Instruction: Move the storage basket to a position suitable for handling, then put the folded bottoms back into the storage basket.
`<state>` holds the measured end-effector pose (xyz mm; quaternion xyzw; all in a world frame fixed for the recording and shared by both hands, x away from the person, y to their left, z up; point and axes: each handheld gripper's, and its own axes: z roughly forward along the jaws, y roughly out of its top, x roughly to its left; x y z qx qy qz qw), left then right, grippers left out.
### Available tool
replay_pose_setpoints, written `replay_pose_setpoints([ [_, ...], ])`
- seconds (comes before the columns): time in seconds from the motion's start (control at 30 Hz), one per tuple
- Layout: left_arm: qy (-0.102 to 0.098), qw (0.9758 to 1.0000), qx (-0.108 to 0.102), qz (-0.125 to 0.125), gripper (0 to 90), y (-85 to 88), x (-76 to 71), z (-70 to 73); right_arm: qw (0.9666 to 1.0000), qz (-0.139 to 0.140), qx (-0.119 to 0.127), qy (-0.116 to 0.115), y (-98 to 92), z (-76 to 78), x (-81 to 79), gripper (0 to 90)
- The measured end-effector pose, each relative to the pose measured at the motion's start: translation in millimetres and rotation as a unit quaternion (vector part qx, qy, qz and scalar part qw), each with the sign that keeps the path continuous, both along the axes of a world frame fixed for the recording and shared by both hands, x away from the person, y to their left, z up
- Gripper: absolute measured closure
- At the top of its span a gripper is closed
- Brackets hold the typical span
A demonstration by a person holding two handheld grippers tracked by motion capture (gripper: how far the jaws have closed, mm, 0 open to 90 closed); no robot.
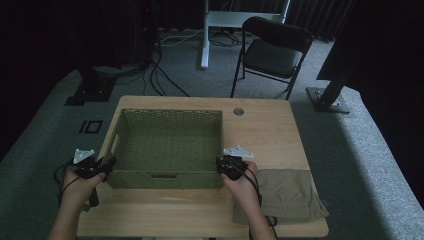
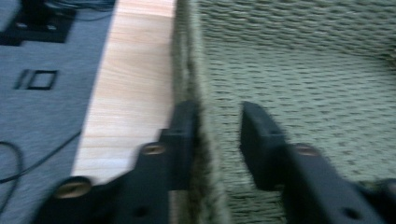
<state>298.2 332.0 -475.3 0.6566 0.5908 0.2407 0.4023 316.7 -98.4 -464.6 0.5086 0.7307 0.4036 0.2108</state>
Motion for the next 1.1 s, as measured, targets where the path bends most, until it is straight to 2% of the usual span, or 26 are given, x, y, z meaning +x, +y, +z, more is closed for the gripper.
replay_pose_setpoints([
  [0.03, 0.002, 1.0000, -0.002, -0.004, 42.6, -0.3, 0.1, 0.0, 0.9994, 0.032, 0.014, 0.006, -1.1, 1.8, 2.6, 48.0],
  [0.1, -0.002, 0.9999, -0.002, -0.013, 37.5, -1.6, 0.4, 0.7, 0.9988, 0.049, 0.007, -0.002, -2.5, 1.1, 4.6, 43.1],
  [0.13, 0.001, 0.9999, 0.000, -0.015, 33.7, -1.9, 0.1, 1.6, 0.9981, 0.059, 0.016, 0.001, -3.6, 0.8, 5.8, 38.9],
  [0.17, 0.004, 0.9999, 0.003, -0.010, 30.7, -1.7, 0.1, 2.9, 0.9977, 0.064, 0.022, 0.004, -4.4, 0.9, 6.4, 38.1],
  [0.23, -0.005, 1.0000, 0.007, 0.000, 27.5, -0.5, 0.3, 5.2, 0.9973, 0.068, 0.028, 0.005, -5.0, 1.3, 7.4, 32.1],
  [0.33, -0.007, 0.9999, 0.014, 0.002, 20.2, 1.4, -0.1, 8.3, 0.9976, 0.063, 0.027, -0.009, -3.6, 2.4, 6.9, 30.1],
  [0.37, -0.013, 0.9998, 0.016, 0.002, 20.2, 1.9, -1.1, 12.2, 0.9977, 0.059, 0.028, -0.017, -3.0, 3.4, 6.9, 27.4],
  [0.4, -0.017, 0.9996, 0.024, 0.001, 20.1, 1.7, -1.5, 14.3, 0.9976, 0.059, 0.024, -0.025, -2.4, 6.7, 7.9, 19.1],
  [0.43, -0.023, 0.9993, 0.031, -0.001, 20.0, 0.9, -2.3, 16.8, 0.9973, 0.066, 0.021, -0.026, -2.4, 8.5, 8.5, 16.6],
  [0.63, -0.038, 0.9989, 0.027, -0.006, 20.0, -6.0, -5.8, 33.7, 0.9960, 0.073, 0.012, -0.049, -4.6, 25.2, 7.0, 15.1],
  [0.73, -0.049, 0.9985, 0.020, -0.012, 20.0, -11.9, -6.8, 42.1, 0.9957, 0.077, 0.017, -0.049, -8.1, 28.7, 6.7, 15.4],
  [0.83, -0.054, 0.9982, 0.018, -0.017, 19.7, -15.5, -7.1, 45.5, 0.9954, 0.082, 0.021, -0.044, -10.3, 29.9, 6.7, 17.7],
  [0.93, -0.061, 0.9977, 0.016, -0.026, 19.2, -20.9, -7.2, 48.1, 0.9955, 0.081, 0.017, -0.047, -12.5, 31.3, 5.7, 16.2],
  [1.1, -0.067, 0.9969, 0.009, -0.040, 19.2, -31.1, -7.7, 51.7, 0.9958, 0.074, 0.025, -0.047, -18.6, 34.0, 3.7, 15.3],
])
